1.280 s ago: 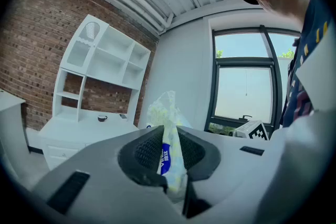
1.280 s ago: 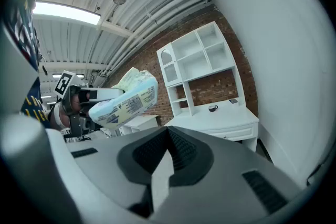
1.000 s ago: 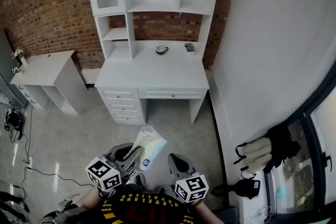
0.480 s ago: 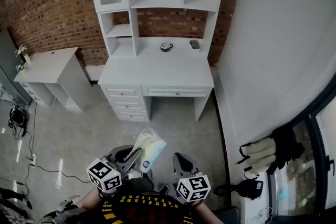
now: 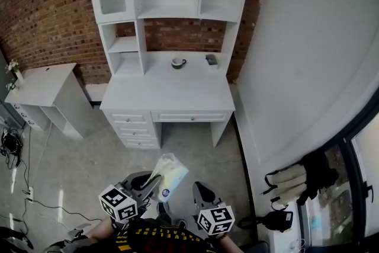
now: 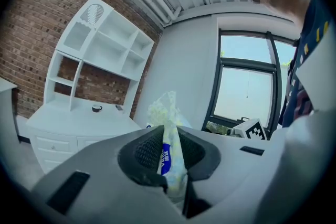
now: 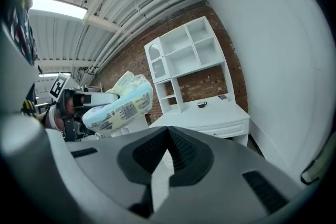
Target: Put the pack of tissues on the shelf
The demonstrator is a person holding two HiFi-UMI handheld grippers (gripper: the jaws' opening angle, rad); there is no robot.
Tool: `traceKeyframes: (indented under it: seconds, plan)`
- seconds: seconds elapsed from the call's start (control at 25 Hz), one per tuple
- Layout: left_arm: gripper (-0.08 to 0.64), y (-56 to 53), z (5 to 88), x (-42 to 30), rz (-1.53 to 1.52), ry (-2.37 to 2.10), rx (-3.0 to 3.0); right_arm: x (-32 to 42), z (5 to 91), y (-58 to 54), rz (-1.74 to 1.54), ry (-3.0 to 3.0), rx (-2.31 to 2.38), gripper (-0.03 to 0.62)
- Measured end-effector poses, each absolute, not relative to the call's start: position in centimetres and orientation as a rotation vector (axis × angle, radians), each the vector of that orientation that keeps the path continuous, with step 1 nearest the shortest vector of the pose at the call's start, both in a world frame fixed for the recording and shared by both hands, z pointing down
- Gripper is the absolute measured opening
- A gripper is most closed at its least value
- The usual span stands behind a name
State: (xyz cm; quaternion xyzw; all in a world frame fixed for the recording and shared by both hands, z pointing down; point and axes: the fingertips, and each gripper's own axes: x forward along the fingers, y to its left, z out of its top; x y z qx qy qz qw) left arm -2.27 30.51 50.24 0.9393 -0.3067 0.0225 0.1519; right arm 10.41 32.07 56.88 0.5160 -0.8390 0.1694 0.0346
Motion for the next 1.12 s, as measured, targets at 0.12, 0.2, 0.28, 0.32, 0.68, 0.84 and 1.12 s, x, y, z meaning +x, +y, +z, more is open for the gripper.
traceKeyframes:
  seconds: [0.12,0.2,0.28,0.32,0.68,0.84,1.12]
  plan:
    - [0.044,28.1,50.2,-3.1,0.056,-0.879,2.690,9.8,56.1,29.8,0.520,-2.583,1.608,0.005]
    - [0.044,26.2,49.7,-3.5,0.040,-0.880,2.698,9.6,55.7,28.0,0.513,-2.576,1.616,0.005]
    - [0.044,24.5,49.3,-4.1,0.026,-0.875,2.709,9.0,55.7,26.1,0.508,-2.562,1.617,0.005]
    - [0.044,23.7,49.2,-4.4,0.022,-0.875,2.713,8.7,55.7,25.3,0.509,-2.556,1.617,0.005]
    - [0.044,18.0,50.2,-8.4,0.010,-0.907,2.683,4.9,55.0,19.6,0.511,-2.568,1.586,0.005]
    - [0.044,16.4,51.1,-9.6,0.005,-0.908,2.647,3.8,55.6,18.4,0.541,-2.557,1.579,0.005]
    - [0.044,13.2,52.5,-8.2,0.027,-0.901,2.616,4.6,57.4,15.2,0.595,-2.540,1.542,0.005]
